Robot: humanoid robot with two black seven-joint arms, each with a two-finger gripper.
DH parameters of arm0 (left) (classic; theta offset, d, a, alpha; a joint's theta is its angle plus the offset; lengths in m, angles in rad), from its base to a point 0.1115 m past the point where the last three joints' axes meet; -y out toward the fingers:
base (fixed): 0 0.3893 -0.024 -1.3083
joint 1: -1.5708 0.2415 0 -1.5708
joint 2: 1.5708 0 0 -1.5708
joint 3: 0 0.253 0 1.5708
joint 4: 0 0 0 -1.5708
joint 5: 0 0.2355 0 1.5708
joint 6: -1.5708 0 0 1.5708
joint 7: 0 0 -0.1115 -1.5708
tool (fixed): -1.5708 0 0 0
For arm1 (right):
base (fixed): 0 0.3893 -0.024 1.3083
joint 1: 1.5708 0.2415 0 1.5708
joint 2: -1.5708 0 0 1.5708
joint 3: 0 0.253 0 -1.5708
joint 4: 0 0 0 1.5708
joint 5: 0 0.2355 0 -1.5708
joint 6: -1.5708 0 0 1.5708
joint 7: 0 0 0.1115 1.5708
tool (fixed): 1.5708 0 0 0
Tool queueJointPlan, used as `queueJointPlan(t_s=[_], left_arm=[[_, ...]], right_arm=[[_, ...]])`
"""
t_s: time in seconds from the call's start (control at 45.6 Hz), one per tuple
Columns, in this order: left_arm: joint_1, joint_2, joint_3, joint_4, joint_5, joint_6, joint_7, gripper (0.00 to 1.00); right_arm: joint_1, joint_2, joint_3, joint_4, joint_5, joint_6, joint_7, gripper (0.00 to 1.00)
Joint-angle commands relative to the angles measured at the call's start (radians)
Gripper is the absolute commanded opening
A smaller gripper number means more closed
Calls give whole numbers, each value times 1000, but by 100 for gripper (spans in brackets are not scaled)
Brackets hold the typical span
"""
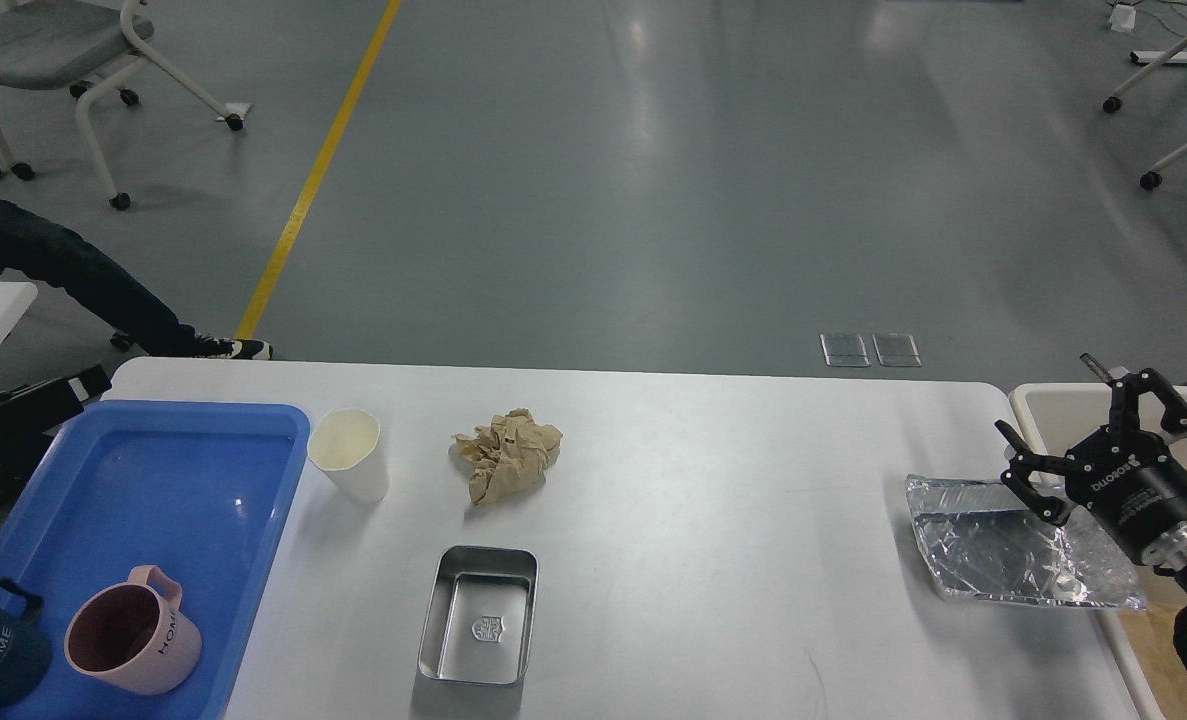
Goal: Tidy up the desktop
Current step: 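Release the mug and reach the left gripper toward the metal tin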
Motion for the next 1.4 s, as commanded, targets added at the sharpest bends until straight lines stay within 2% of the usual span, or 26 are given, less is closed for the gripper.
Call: queueJointPlan(t_s=[0.0, 0.285, 0.394, 0.46, 0.657, 1.139, 1.38], left_arm=[[1, 22, 2, -16, 0, 1, 8, 87], [-8, 48, -17, -14, -2, -19, 6, 87], [-43, 34, -15, 4, -14, -94, 9, 87], [-81, -33, -11, 46, -16, -154, 21, 87], [-163, -196, 0, 147, -11, -229, 95, 87], [-204, -345, 3, 271, 12, -292, 101, 87], [-246, -396, 90, 277, 44, -292, 101, 87]], right_arm=[[1, 2, 0, 0, 0, 0, 0, 100], [1, 5, -2, 0, 0, 0, 0, 100], [1, 5, -2, 0, -2, 0, 0, 100], [1, 3, -3, -2, 0, 0, 0, 100], [1, -3, -8, -2, 0, 0, 0, 100], [1, 3, -11, -2, 0, 0, 0, 100], [1, 0, -11, -2, -2, 0, 0, 100]])
